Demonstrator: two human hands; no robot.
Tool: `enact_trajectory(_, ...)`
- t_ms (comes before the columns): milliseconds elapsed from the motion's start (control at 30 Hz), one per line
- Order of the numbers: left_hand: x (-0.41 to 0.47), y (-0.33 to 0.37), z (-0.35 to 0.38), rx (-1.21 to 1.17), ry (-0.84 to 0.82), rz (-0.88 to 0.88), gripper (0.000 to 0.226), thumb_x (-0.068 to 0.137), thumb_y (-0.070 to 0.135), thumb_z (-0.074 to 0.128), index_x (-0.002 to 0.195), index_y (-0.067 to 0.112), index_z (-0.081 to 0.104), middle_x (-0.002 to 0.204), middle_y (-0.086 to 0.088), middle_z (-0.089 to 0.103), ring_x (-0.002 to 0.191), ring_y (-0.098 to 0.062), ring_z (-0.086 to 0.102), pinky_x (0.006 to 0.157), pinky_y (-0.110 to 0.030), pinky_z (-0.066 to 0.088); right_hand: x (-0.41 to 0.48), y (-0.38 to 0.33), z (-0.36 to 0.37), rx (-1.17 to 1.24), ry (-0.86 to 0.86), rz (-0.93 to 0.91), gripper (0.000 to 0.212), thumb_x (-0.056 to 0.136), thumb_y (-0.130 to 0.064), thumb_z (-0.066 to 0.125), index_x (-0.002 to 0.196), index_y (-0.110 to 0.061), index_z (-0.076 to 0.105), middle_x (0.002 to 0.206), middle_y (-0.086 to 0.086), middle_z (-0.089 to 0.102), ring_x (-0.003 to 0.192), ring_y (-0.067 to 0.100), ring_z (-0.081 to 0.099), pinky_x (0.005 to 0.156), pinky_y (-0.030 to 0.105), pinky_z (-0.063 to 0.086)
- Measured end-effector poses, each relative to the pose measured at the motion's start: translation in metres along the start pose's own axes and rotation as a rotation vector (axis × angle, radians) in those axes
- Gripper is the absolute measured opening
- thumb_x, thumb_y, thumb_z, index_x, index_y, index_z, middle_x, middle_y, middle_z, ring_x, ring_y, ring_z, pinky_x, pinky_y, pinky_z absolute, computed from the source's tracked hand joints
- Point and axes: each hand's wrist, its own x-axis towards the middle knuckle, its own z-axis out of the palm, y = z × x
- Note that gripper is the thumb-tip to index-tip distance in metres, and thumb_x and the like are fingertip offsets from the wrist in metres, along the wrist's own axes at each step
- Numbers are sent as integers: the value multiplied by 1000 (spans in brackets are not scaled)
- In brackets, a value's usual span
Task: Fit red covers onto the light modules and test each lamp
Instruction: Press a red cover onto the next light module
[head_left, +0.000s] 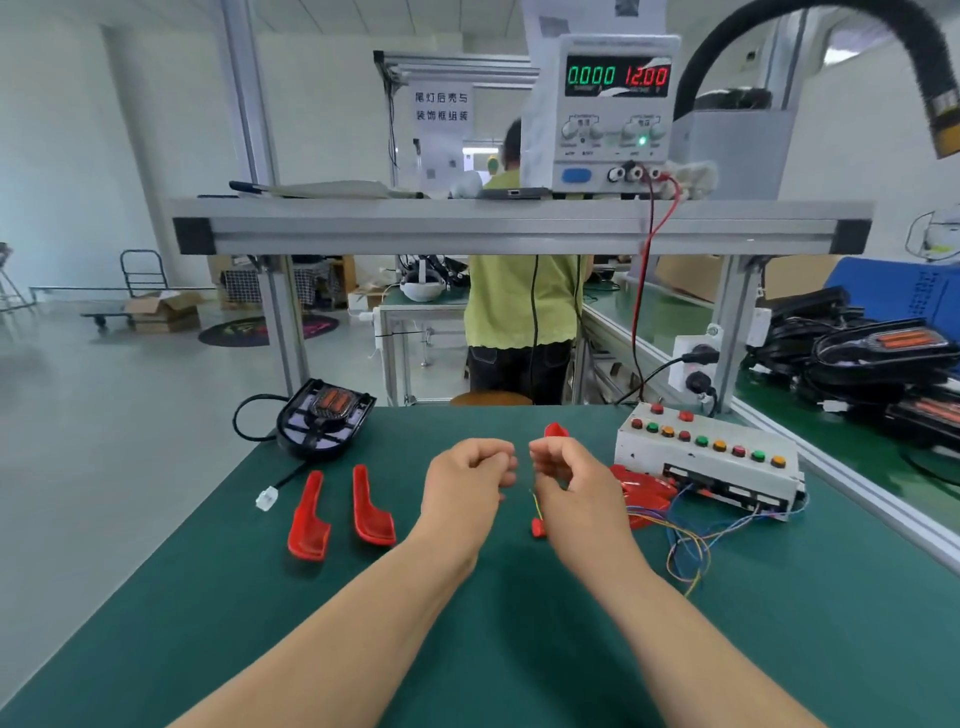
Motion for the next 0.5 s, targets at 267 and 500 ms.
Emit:
enact_trajectory(267, 13, -27, -6, 49, 67, -69, 25, 95, 8, 53, 90, 26, 71, 87, 10, 73, 81, -3, 68, 76, -24, 54, 2, 21, 3, -35, -34, 26, 37, 92, -1, 56, 97, -37, 61, 105, -17, 66, 100, 6, 63, 88, 46, 56)
enact_trajectory(500, 15, -52, -5, 167, 10, -140, 22, 93, 13, 57, 89, 31, 71, 85, 8, 73, 90, -16, 69, 89, -37, 56, -2, 41, 4, -119, -118, 42, 37, 91, 3, 57, 94, -34, 62, 101, -16, 68, 95, -5, 62, 88, 13, 48)
